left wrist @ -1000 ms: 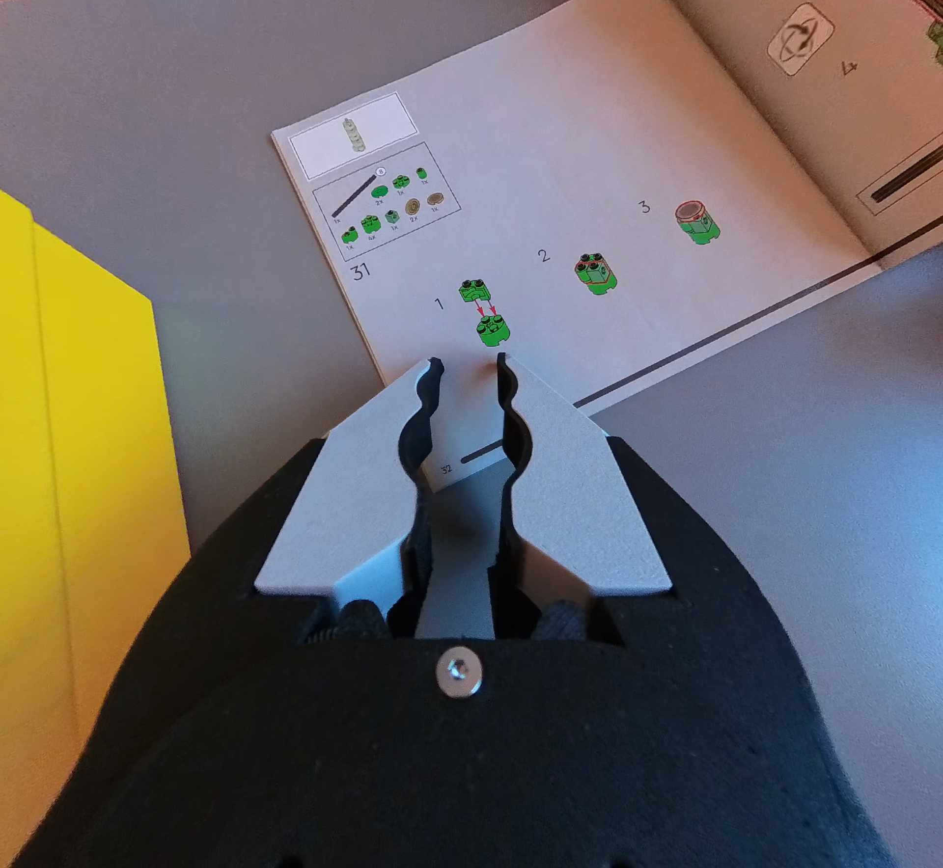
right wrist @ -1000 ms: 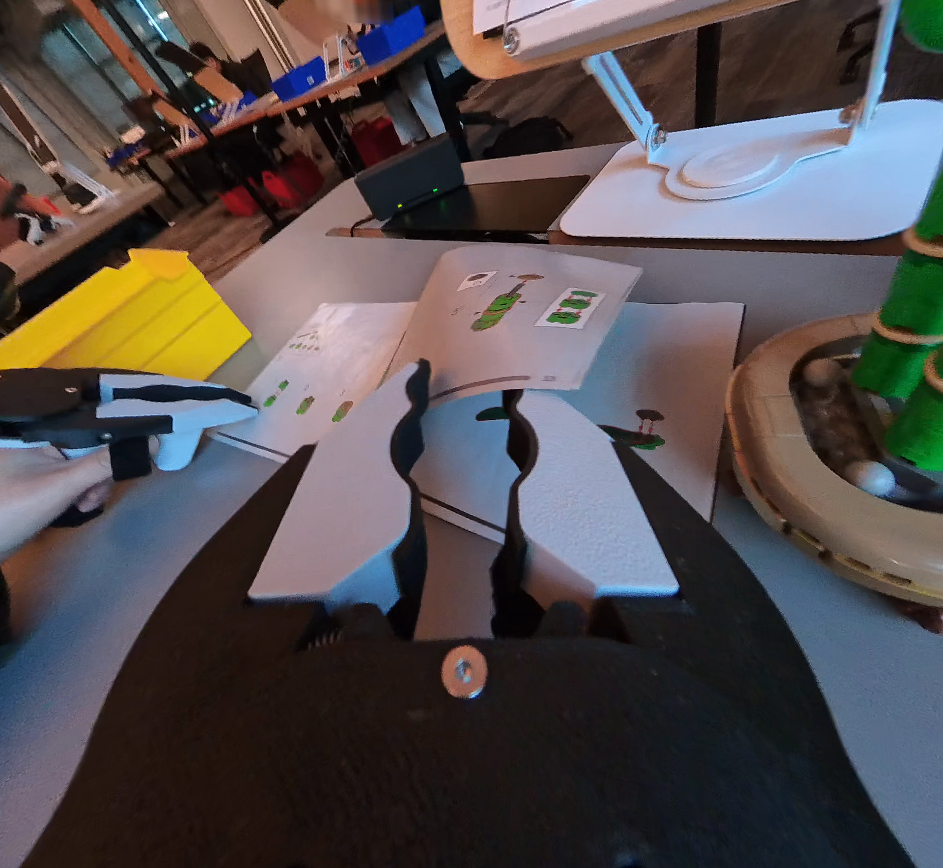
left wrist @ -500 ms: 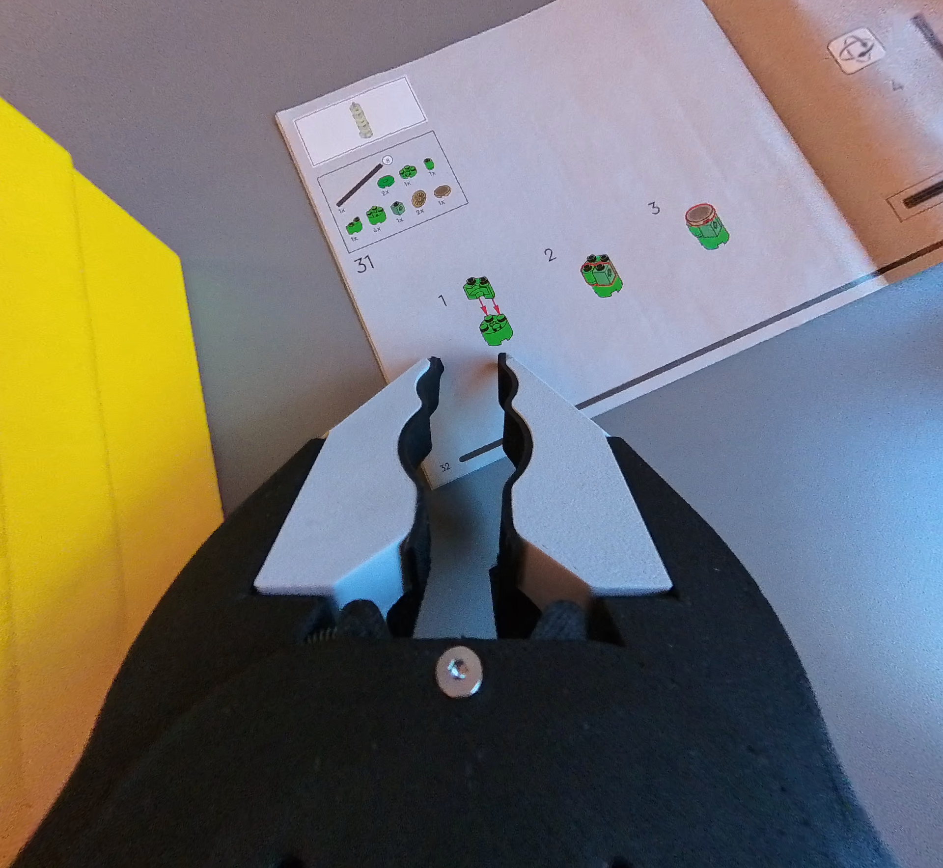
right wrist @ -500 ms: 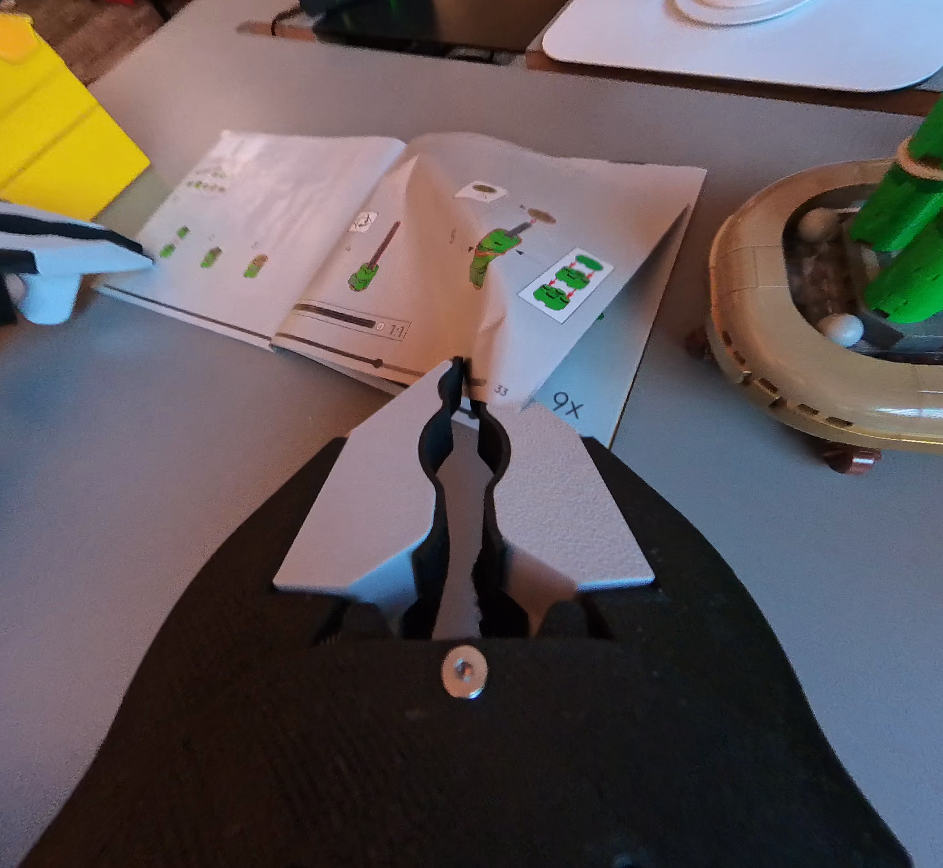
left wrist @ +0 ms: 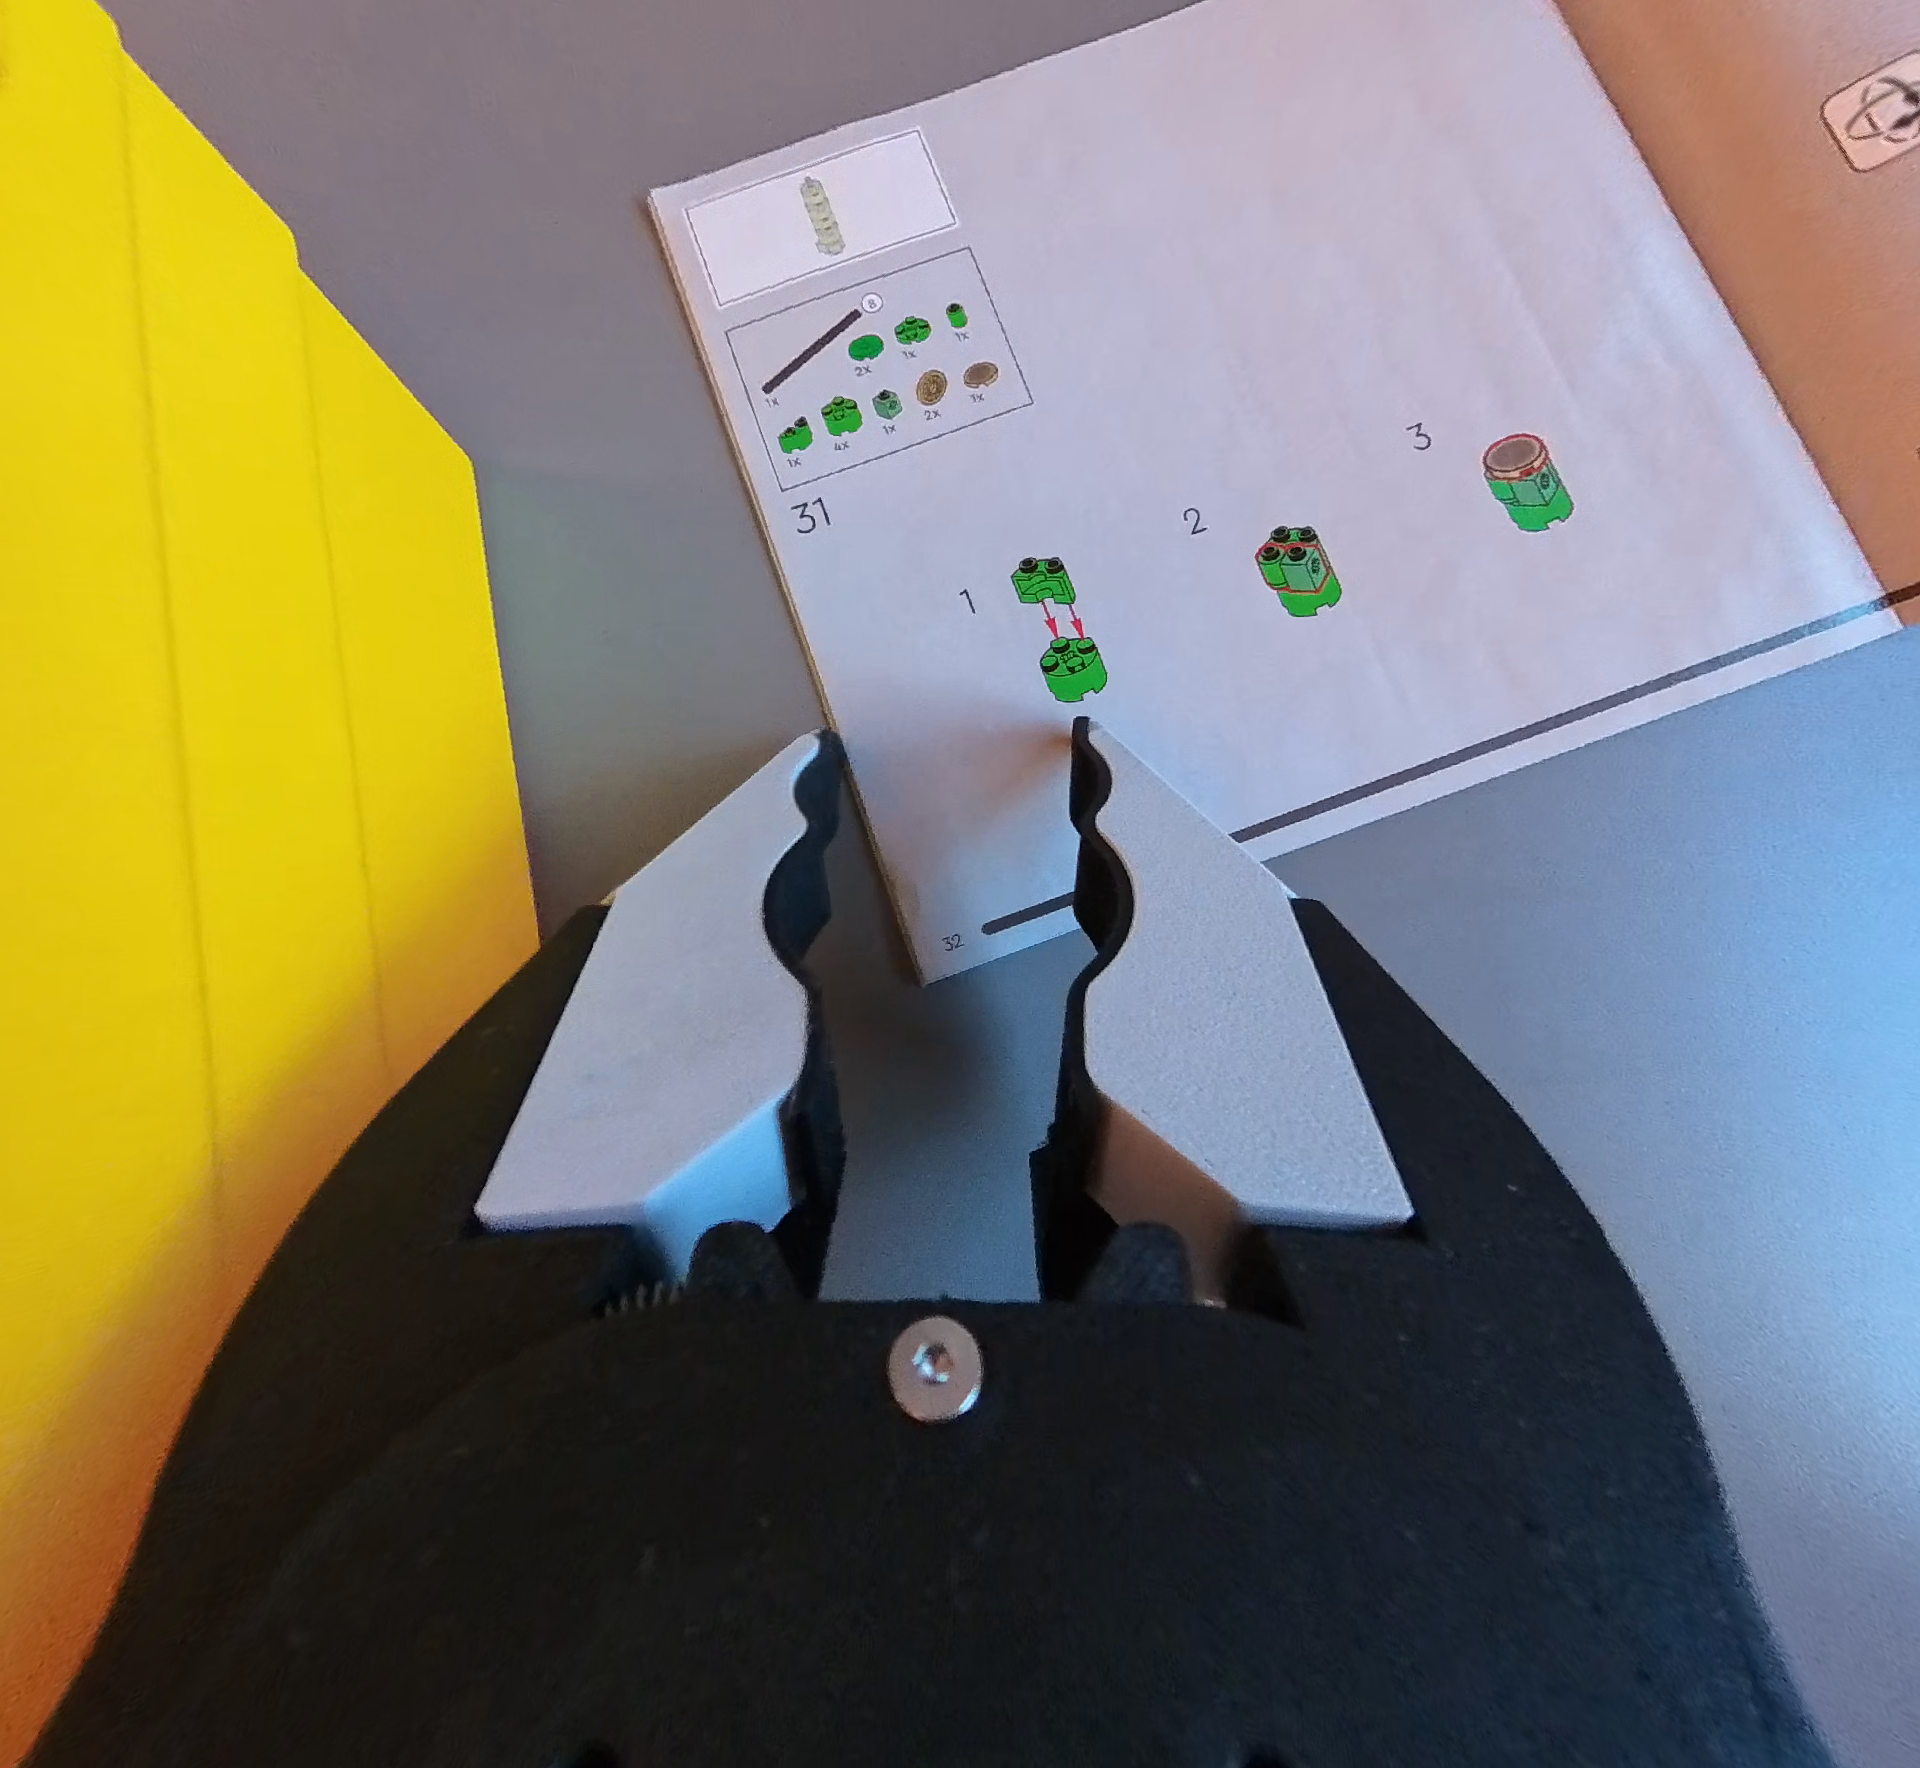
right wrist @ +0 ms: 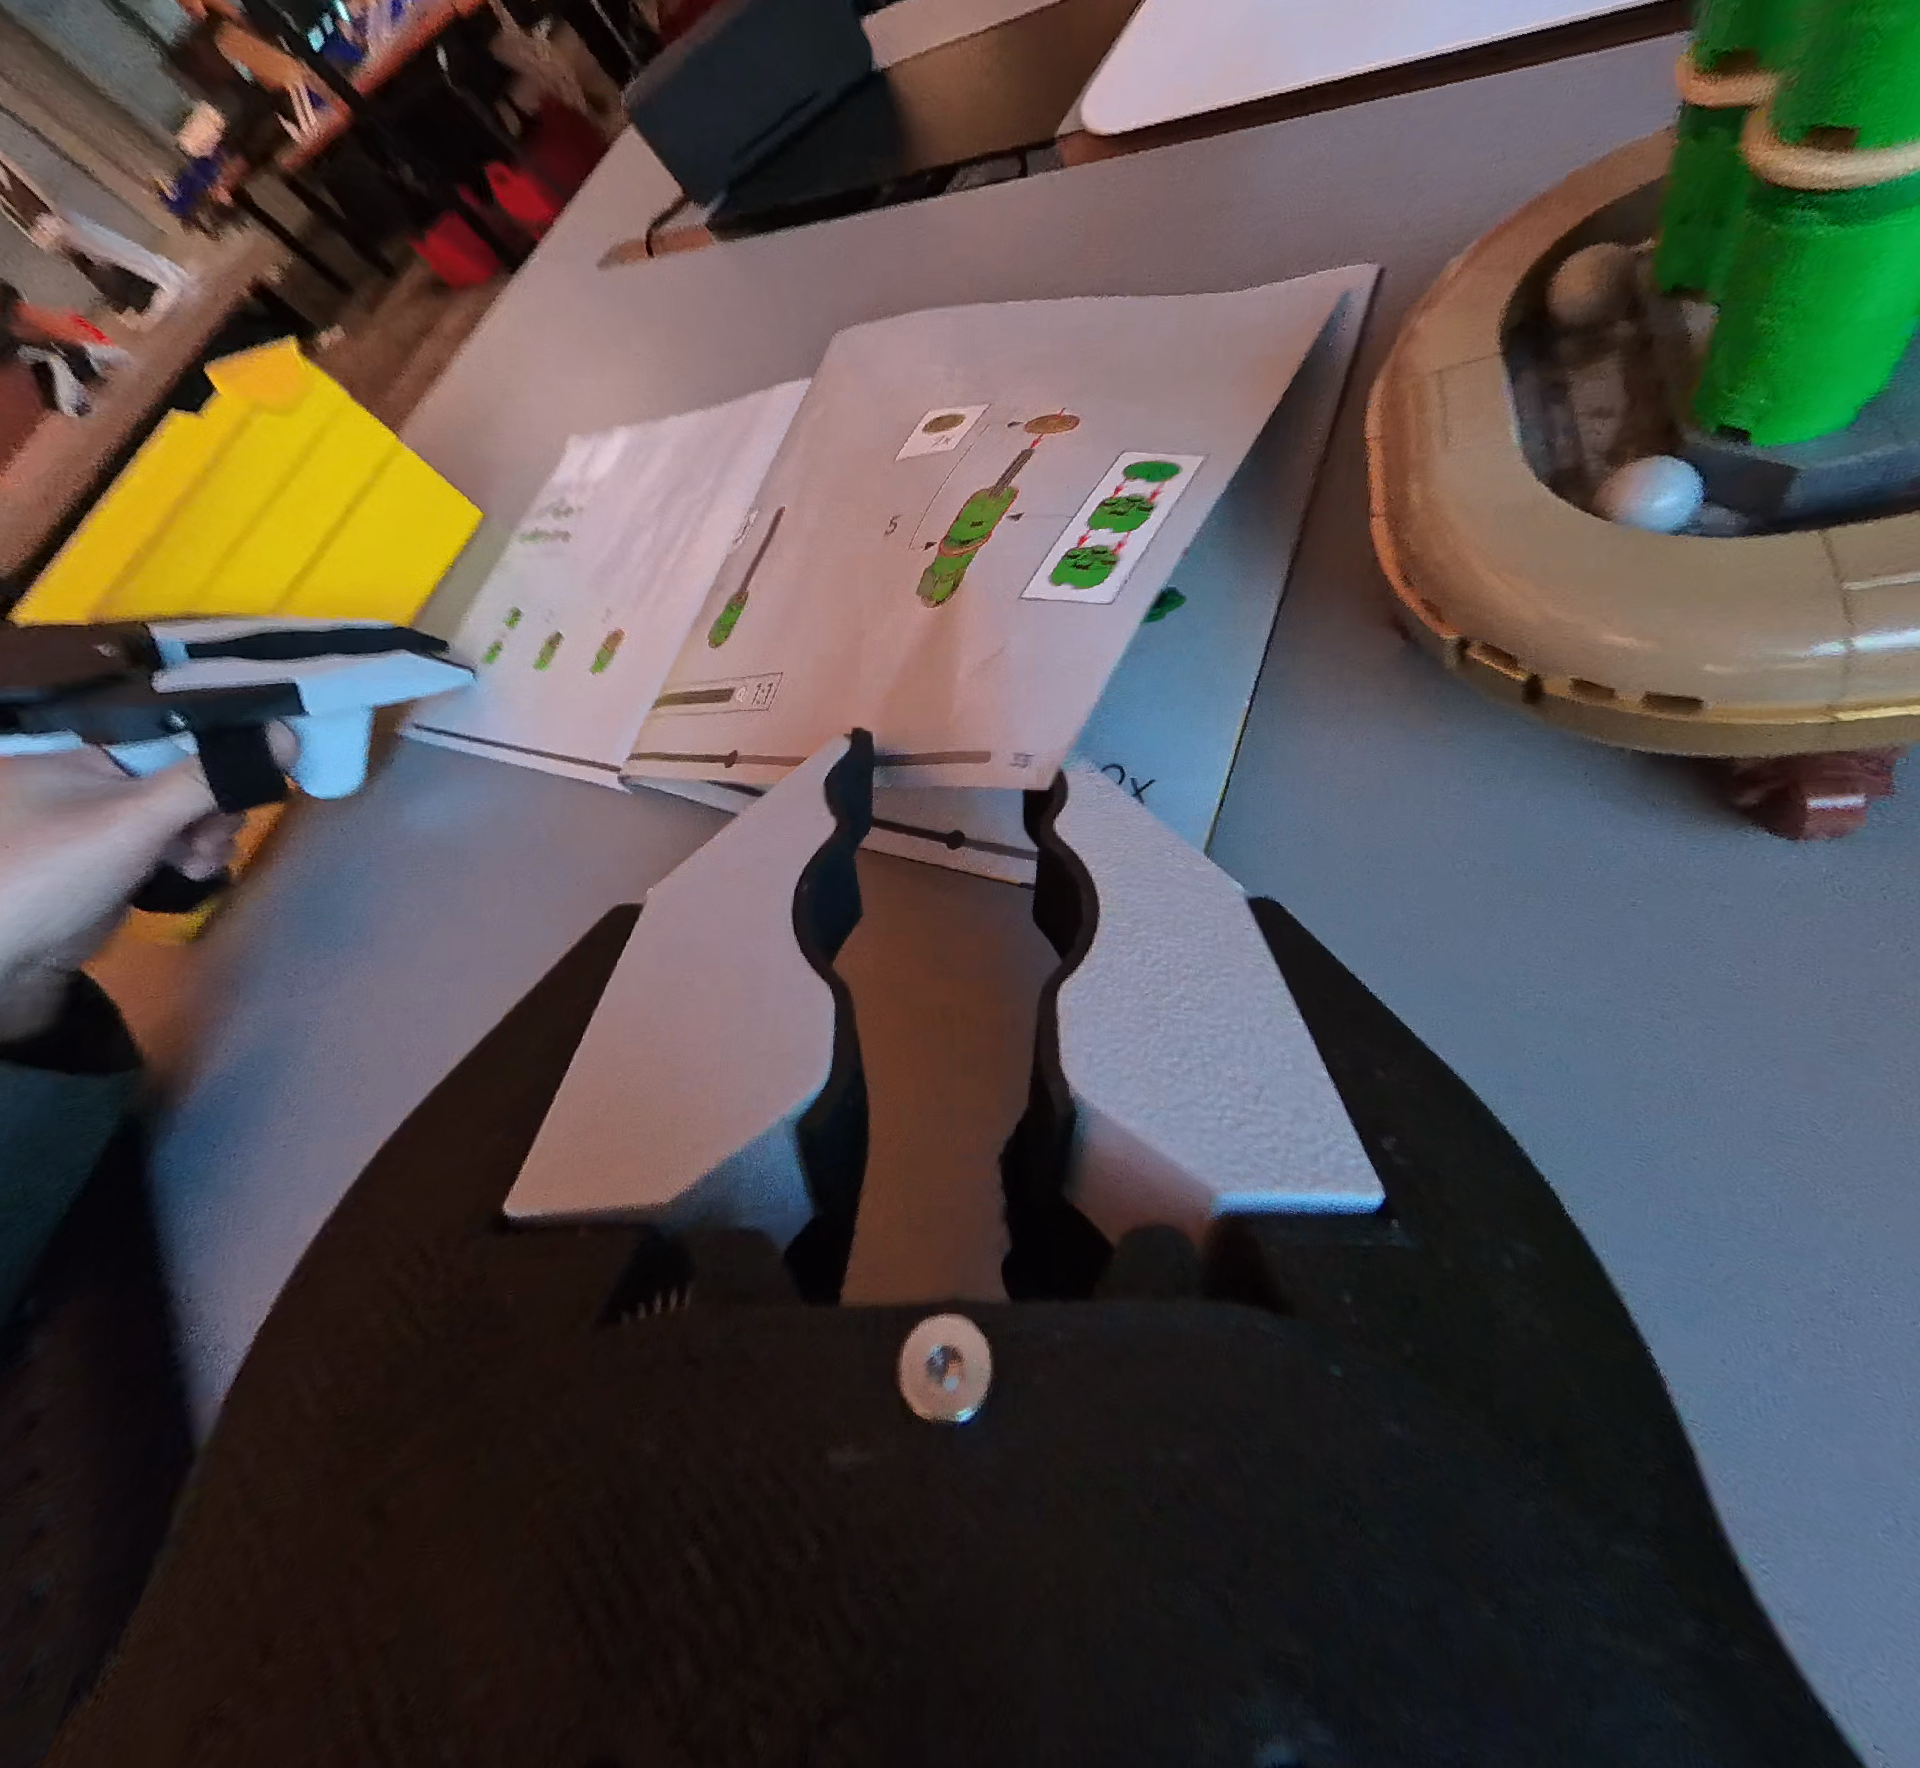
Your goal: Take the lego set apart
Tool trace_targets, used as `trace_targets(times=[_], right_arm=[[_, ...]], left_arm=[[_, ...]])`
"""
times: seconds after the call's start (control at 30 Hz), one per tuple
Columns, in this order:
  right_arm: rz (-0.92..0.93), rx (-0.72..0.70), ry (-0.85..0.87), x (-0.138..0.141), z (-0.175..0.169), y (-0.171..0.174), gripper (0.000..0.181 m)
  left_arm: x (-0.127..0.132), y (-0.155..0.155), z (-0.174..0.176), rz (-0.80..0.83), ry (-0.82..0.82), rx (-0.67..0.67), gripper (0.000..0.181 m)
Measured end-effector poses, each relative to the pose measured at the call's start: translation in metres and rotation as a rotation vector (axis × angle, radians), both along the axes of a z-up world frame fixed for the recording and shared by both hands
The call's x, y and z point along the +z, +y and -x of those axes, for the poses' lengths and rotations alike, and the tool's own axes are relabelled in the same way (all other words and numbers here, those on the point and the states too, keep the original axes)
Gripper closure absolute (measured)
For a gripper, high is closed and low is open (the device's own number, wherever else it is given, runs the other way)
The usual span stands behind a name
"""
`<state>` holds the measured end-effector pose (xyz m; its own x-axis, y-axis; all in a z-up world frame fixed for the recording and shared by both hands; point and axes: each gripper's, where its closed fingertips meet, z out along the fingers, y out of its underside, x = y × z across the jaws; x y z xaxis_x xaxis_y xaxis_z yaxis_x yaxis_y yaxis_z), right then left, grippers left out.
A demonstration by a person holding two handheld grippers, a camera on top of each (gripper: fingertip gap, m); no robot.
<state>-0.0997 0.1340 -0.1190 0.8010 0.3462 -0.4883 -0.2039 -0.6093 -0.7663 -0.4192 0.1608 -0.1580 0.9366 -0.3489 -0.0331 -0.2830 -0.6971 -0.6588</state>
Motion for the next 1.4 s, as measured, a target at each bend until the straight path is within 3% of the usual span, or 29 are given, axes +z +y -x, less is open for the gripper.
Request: trace_targets(times=[0.17, 0.27, 0.37, 0.67, 0.93, 1.07, 1.2, 1.27, 1.4], right_arm=[[0.025, -0.076, 0.178, 0.008, -0.012, 0.002, 0.152], [0.039, -0.075, 0.203, 0.005, -0.015, 0.002, 0.176], [0.069, -0.025, 0.212, 0.002, -0.007, -0.002, 0.181], [0.099, 0.061, -0.094, -0.017, -0.002, -0.021, 0.181], [0.108, 0.129, 0.163, -0.005, 0.025, -0.040, 0.181], [0.071, 0.146, 0.342, 0.012, 0.034, -0.035, 0.181], [0.040, 0.162, 0.498, 0.031, 0.043, -0.033, 0.181], [0.035, 0.167, 0.535, 0.037, 0.047, -0.032, 0.181], [0.035, 0.192, 0.539, 0.041, 0.055, -0.032, 0.181]], left_arm=[[0.000, 0.000, 0.000, 0.004, -0.010, 0.001, 0.138], [0.000, 0.000, 0.000, 0.005, -0.010, 0.000, 0.138], [0.000, 0.000, 0.000, 0.006, -0.011, -0.002, 0.138], [0.000, 0.000, 0.006, 0.014, 0.027, -0.002, 0.140], [0.016, 0.001, 0.012, -0.056, 0.228, 0.017, 0.151], [0.080, -0.002, -0.034, -0.372, 0.207, -0.095, 0.150], [0.132, -0.051, -0.143, -0.655, -0.025, -0.502, 0.131], [0.132, -0.075, -0.186, -0.675, -0.034, -0.666, 0.119], [0.110, -0.084, -0.228, -0.740, 0.202, -0.817, 0.125]])
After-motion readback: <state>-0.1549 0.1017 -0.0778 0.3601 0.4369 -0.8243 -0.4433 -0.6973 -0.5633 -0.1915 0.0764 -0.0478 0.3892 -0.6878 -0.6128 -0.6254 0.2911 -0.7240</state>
